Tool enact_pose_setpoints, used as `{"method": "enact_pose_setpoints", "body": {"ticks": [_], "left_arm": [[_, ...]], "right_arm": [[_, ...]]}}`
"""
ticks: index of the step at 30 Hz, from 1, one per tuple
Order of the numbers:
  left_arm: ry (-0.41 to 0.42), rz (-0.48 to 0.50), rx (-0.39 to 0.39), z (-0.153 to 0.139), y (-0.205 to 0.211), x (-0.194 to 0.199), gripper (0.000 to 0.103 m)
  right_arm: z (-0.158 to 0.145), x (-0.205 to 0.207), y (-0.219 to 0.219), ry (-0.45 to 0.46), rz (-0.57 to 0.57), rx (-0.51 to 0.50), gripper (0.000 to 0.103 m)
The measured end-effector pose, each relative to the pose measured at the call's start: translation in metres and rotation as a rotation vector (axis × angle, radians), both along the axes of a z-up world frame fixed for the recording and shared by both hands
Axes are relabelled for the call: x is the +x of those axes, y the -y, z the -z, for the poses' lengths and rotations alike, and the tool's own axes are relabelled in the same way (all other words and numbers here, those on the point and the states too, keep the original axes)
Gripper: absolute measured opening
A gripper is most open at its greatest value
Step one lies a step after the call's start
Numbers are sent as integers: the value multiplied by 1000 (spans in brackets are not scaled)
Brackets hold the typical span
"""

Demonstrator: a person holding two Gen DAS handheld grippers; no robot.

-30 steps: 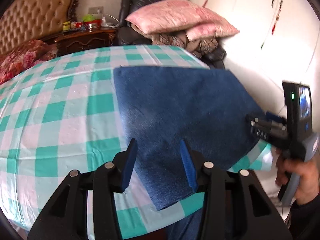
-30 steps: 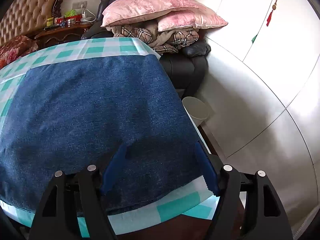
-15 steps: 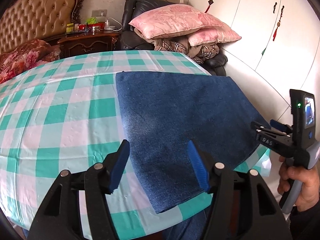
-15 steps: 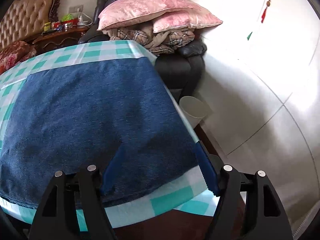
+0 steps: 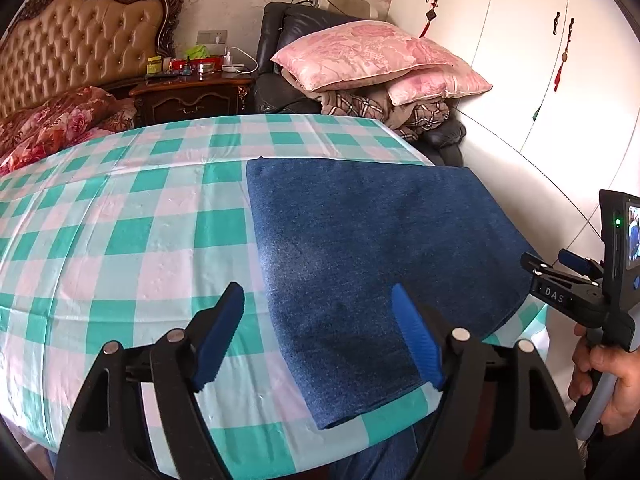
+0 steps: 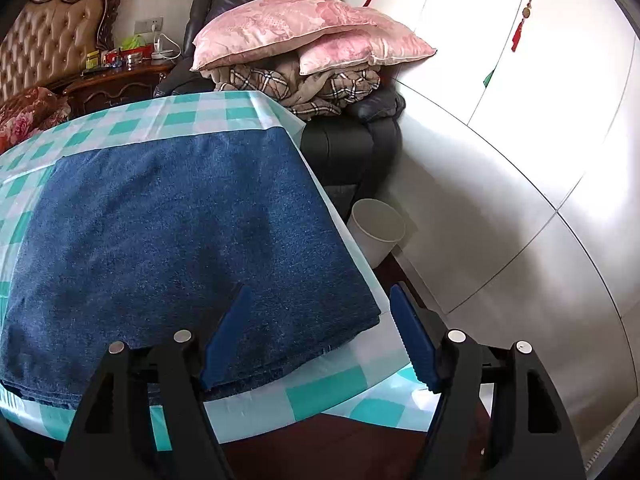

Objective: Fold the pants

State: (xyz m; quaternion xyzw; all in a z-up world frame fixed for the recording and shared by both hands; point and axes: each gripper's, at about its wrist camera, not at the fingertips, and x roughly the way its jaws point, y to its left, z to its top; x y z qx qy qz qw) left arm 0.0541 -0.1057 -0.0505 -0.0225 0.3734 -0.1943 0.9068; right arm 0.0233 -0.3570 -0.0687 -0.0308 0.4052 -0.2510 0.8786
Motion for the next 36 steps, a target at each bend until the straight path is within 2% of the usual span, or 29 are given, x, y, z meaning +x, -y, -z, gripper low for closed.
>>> {"method": "enact_pose_setpoints", "body": {"ticks": [3, 6, 8, 11, 15, 20, 22, 25, 36], "left_arm": [[3, 12, 3, -2, 3, -2, 84], [16, 25, 31, -8, 12, -4, 102], [35, 41, 57, -14, 21, -5, 101], [-7, 47, 18, -17, 26, -3, 101], [-10, 20, 93, -16, 36, -6, 101], [-68, 51, 8, -15, 36, -2, 101], [-50, 56, 24, -16, 39, -2, 101], [-79, 79, -5, -14, 40, 1, 101], [-81, 85, 3, -12, 41, 2, 101]], "right_arm": [[0, -1, 2, 1, 6, 2, 71], [-3, -4, 6, 11, 13, 29, 74], [-3, -5, 7, 13, 12, 42, 74], [-7, -7, 7, 19, 5, 42, 75], [-13, -13, 9, 29, 6, 48, 75], [-14, -15, 10, 31, 13, 59, 76], [-13, -16, 10, 30, 13, 59, 76], [-12, -16, 11, 27, 14, 59, 76], [-11, -14, 11, 21, 14, 56, 76]]}}
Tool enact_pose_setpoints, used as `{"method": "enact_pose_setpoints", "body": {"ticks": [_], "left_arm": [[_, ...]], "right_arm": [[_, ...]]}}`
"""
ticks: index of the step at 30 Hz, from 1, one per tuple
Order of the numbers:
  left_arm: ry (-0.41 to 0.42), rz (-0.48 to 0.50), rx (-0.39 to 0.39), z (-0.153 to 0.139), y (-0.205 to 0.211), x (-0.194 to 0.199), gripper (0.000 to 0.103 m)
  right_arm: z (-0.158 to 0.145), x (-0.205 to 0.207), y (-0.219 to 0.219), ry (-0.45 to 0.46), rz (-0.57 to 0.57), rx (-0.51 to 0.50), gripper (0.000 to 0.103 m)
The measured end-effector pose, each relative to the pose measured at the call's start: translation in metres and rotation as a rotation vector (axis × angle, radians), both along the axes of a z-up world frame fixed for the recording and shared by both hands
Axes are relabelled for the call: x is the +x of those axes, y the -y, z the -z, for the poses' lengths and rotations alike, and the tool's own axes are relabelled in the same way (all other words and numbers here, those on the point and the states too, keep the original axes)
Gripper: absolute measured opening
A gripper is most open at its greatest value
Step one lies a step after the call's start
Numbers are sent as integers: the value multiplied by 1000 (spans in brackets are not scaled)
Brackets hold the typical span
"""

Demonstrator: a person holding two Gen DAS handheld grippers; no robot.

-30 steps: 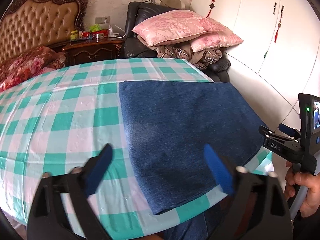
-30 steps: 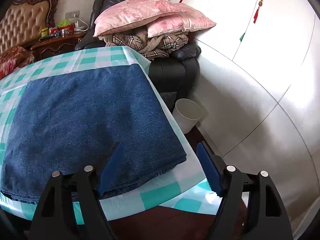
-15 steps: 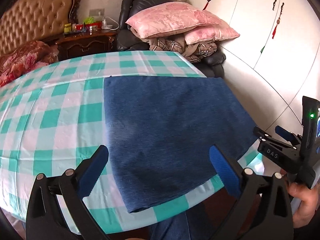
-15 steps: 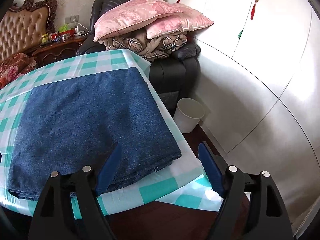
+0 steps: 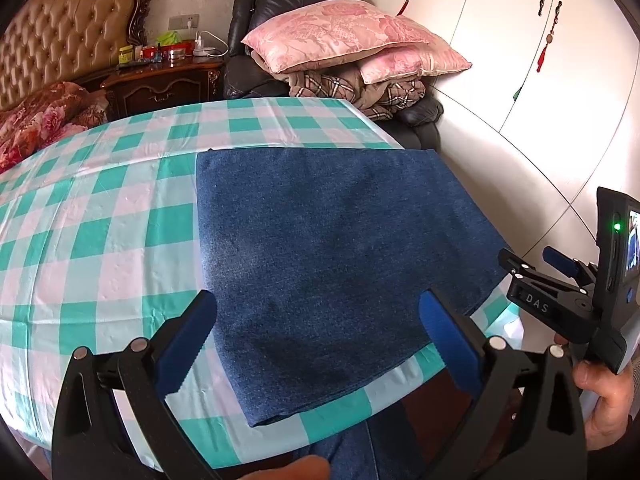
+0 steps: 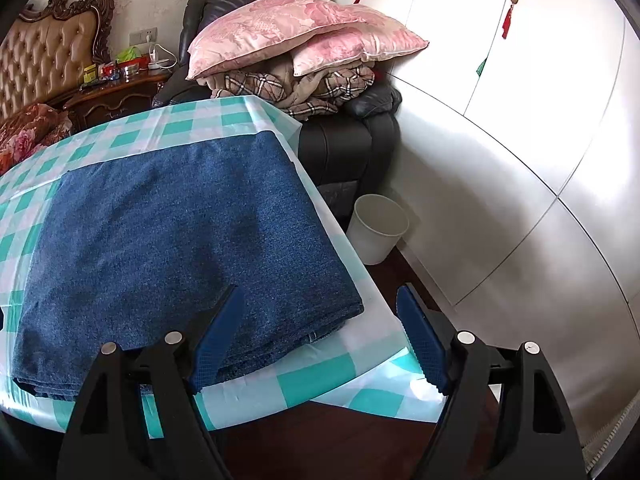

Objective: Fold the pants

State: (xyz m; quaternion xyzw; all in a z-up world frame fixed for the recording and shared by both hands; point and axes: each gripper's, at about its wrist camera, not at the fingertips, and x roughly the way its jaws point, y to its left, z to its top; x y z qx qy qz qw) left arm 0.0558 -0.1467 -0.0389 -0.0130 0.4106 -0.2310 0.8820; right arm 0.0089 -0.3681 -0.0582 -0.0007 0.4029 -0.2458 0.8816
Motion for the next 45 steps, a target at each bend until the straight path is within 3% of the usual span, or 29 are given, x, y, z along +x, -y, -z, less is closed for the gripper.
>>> {"method": "enact_pose_setpoints", "body": {"ticks": [45], "left_arm": [[-41, -24, -1, 8, -6, 6, 101]], "right_arm": [[5, 2, 1, 0, 3, 18, 77]]}}
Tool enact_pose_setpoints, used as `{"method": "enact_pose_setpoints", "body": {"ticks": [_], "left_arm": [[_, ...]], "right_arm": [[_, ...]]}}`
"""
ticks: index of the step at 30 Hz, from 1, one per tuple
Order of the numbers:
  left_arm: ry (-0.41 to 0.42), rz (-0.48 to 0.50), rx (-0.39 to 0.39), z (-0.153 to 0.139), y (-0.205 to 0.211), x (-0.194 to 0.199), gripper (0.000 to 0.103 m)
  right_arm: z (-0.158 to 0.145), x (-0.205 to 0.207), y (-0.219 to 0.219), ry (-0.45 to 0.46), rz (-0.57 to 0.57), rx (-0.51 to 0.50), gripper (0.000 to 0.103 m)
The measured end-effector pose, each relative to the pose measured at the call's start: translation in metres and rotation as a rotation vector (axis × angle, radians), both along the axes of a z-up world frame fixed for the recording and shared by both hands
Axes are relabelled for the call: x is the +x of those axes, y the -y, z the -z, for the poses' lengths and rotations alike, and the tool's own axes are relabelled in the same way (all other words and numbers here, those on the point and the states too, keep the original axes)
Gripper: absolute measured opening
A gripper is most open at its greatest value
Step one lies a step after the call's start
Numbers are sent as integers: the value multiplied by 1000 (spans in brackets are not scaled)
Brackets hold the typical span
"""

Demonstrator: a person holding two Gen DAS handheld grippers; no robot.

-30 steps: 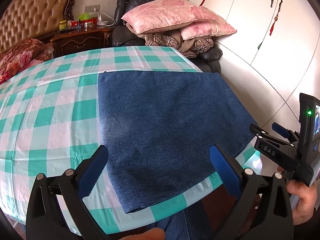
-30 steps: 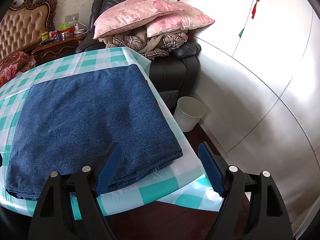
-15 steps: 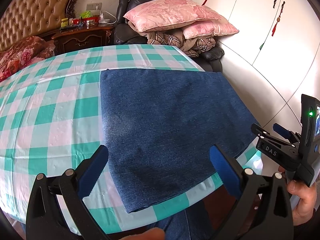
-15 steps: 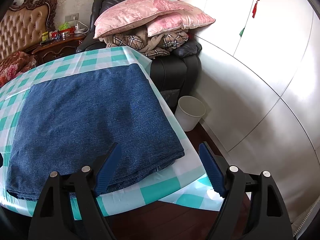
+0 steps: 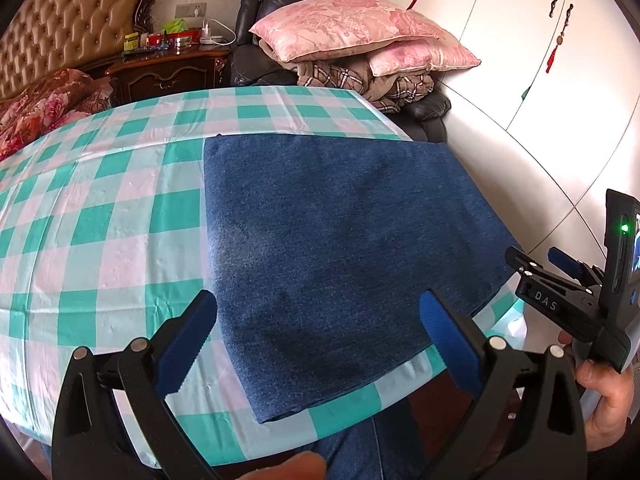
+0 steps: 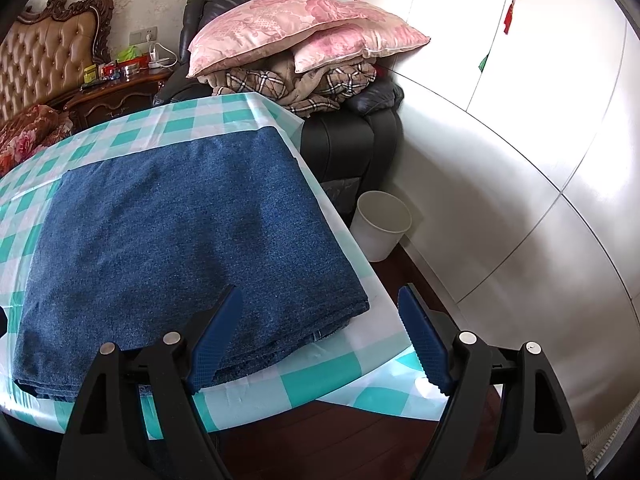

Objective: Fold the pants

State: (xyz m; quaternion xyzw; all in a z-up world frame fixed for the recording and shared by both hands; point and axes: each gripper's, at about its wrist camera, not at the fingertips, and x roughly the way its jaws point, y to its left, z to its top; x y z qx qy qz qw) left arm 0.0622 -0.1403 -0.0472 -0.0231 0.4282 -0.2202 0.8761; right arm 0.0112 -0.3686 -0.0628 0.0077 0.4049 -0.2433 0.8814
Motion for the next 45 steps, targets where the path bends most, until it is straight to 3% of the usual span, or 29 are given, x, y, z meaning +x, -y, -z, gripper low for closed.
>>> {"method": "enact_pose_setpoints", "body": {"ticks": [12, 45], "left_arm": [[-14, -63, 13, 8, -18, 4, 101], [-18, -66, 19, 10, -17, 6, 101]], "right_arm": [[1, -3, 8, 24, 42, 25, 81], [2, -2, 13, 27, 60, 45, 85]]}}
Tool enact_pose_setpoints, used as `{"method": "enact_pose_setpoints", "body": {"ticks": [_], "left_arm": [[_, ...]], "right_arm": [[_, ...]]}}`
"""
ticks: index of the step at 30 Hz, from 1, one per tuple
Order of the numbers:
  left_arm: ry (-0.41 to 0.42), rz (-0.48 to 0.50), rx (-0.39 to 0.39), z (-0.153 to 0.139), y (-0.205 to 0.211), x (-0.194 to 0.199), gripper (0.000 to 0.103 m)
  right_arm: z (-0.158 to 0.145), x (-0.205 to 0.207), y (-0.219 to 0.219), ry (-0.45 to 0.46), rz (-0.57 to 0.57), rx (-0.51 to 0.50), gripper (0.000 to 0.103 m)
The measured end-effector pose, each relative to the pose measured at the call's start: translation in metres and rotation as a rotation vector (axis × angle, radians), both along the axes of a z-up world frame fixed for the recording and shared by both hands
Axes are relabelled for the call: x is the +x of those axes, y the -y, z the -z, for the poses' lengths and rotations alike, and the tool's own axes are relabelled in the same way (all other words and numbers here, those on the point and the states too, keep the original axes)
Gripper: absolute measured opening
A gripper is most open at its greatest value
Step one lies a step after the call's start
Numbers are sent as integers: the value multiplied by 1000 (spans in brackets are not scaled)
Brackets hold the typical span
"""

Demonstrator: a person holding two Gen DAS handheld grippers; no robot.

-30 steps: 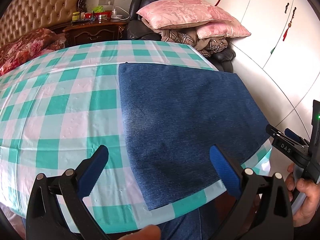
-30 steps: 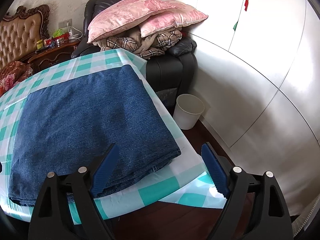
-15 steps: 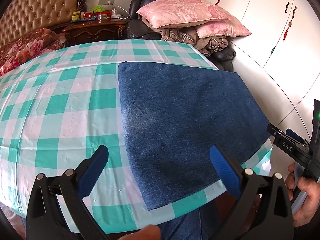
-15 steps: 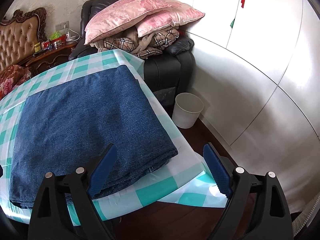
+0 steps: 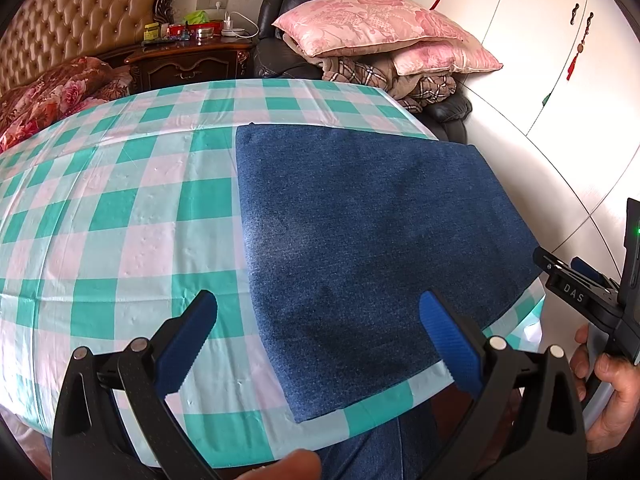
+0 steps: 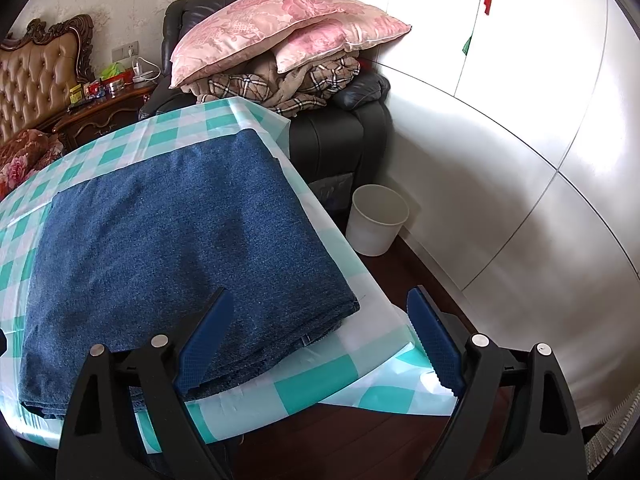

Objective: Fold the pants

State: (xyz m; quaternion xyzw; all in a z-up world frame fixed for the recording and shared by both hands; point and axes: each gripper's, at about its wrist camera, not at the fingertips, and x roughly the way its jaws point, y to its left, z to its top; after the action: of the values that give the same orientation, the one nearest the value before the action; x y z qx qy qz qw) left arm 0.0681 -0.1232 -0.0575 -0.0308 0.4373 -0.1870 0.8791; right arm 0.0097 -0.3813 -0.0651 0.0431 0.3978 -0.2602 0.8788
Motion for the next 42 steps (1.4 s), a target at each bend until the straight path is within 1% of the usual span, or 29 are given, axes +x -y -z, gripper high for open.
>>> {"method": "enact_pose_setpoints", "body": {"ticks": [9, 16, 42], "left_arm": [[-4, -5, 5, 0, 1, 2, 101], [0, -17, 24, 3, 1, 4, 101], [11, -24, 30, 3, -3, 5, 101]], "right_arm": [[1, 1, 1, -1, -2, 4, 85], [3, 2, 0, -5, -5, 6, 85], [6, 2, 3, -11, -5, 13, 85]]}}
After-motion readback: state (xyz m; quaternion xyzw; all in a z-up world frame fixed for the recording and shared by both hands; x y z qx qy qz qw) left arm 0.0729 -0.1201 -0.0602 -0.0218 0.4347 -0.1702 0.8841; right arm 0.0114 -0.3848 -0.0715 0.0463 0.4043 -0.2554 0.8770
